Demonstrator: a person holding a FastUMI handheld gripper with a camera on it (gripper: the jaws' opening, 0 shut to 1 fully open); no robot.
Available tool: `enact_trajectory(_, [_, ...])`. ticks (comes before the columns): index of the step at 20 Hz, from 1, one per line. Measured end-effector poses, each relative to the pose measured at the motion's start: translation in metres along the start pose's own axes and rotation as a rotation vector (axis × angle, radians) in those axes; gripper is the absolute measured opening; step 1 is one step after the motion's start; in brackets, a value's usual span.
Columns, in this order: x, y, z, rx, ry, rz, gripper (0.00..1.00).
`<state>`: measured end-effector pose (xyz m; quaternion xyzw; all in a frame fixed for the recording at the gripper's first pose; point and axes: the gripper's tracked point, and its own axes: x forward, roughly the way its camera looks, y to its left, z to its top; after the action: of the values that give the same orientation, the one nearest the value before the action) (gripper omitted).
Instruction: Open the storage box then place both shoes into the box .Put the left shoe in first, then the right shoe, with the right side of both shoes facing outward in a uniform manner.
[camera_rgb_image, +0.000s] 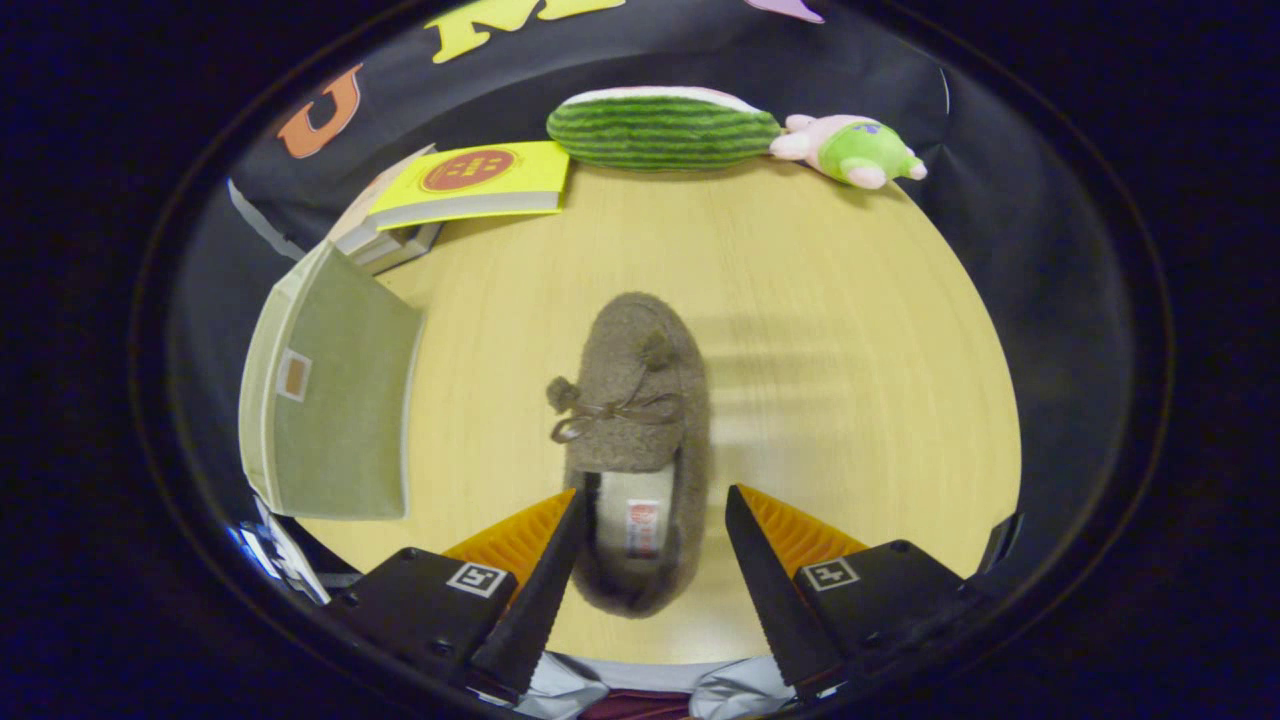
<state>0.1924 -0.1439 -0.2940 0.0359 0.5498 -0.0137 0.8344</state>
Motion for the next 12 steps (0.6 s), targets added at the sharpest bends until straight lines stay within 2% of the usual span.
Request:
enact_trajectory(1, [0.007,-0.009,0.001,-0.01,0.01,-0.03,0.89])
enact_trajectory(2, [0.014,-0.012,-0.003,-0.019,0.033,-0.025,0.79])
enact_trajectory(6, [0.035,0.002,-0.012,0.023,0.103,0.093,0.41])
enact_trajectory(7, [0.036,0.002,-0.011,0.037,0.096,0.096,0.14])
enact_trajectory(9, [0.034,0.001,-0.013,0.032,0.099,0.093,0.09])
enact_trajectory(12, [0.019,0.012,-0.017,0.062,0.13,0.115,0.08])
